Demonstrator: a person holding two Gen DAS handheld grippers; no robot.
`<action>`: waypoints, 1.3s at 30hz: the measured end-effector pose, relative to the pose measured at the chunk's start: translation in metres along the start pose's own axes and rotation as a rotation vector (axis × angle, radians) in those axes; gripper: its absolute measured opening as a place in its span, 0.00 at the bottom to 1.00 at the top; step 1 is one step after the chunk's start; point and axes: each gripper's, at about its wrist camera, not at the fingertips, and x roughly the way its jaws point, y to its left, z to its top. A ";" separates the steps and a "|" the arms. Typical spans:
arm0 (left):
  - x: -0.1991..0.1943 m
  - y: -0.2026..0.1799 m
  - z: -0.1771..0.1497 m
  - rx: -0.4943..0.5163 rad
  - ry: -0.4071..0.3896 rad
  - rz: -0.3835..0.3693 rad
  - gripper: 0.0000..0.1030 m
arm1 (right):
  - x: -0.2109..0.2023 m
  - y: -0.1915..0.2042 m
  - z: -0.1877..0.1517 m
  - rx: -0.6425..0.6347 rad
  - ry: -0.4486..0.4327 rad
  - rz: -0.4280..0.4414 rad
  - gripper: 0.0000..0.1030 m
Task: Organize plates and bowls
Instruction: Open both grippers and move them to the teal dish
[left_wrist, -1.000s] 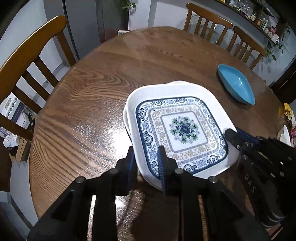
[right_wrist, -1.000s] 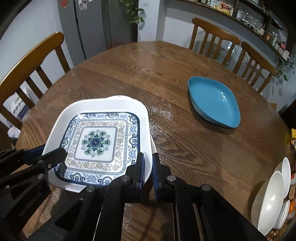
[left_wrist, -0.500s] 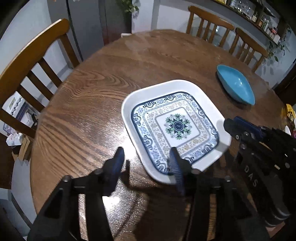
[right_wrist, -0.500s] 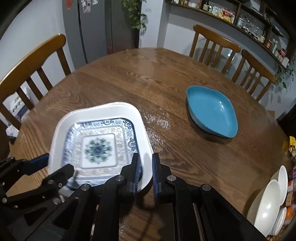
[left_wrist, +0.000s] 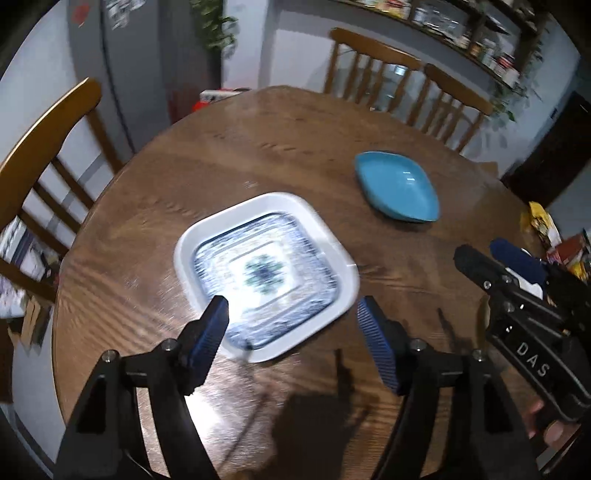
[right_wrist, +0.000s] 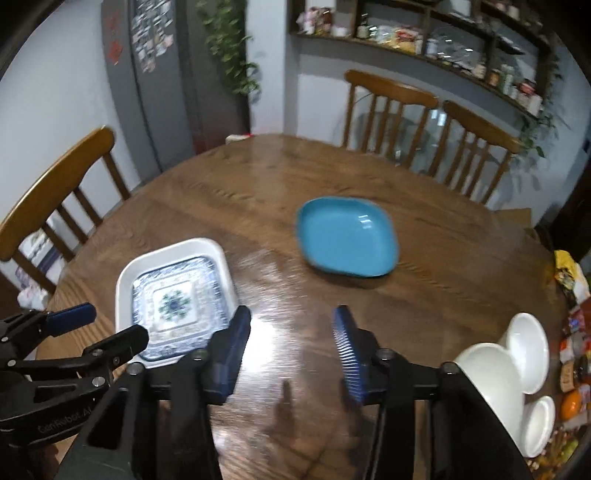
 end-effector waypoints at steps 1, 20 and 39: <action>0.000 -0.006 0.003 0.006 0.001 -0.011 0.75 | -0.004 -0.008 0.001 0.013 -0.005 -0.005 0.51; 0.081 -0.081 0.095 0.019 0.035 -0.012 0.78 | 0.059 -0.114 0.046 0.210 0.066 0.010 0.51; 0.173 -0.091 0.110 0.021 0.189 -0.017 0.34 | 0.169 -0.114 0.054 0.164 0.216 0.053 0.47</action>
